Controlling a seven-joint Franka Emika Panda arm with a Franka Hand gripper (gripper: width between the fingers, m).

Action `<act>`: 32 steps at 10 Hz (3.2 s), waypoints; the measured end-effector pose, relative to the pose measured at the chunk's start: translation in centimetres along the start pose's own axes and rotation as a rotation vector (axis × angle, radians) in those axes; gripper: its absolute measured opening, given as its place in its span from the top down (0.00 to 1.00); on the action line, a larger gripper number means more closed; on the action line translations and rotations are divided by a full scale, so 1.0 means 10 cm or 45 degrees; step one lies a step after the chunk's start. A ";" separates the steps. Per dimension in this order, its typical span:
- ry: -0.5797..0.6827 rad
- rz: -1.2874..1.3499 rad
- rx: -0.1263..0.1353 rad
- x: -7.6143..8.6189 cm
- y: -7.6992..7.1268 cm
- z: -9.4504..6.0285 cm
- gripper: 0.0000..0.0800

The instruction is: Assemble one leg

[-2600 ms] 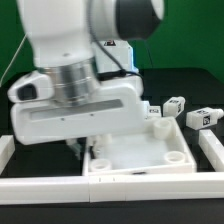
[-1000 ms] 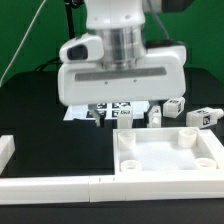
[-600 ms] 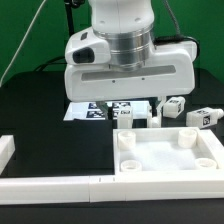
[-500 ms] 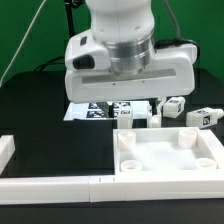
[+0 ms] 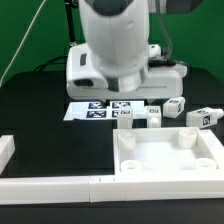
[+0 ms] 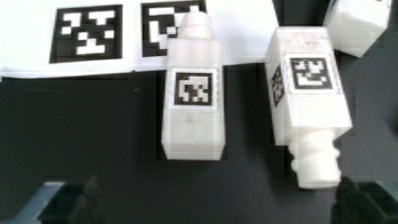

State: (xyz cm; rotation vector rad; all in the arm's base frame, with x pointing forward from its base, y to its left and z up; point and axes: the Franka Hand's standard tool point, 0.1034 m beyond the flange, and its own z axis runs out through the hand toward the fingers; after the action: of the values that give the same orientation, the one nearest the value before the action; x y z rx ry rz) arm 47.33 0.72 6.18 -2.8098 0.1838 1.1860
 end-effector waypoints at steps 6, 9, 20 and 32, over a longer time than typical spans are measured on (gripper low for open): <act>-0.203 0.019 -0.008 -0.04 0.07 0.32 0.19; -0.212 0.034 -0.003 -0.04 0.13 0.47 0.19; -0.278 0.069 -0.014 -0.18 0.07 0.52 0.65; 0.888 -0.091 0.023 0.06 -0.61 -1.04 0.64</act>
Offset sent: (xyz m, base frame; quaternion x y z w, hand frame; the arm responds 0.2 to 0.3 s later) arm -0.0410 -0.0097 -0.0116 -0.0443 -0.0626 0.0296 0.9966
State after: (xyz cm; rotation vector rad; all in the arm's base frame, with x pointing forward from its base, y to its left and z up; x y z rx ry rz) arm 55.95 5.45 13.19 -3.0520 0.1292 0.1480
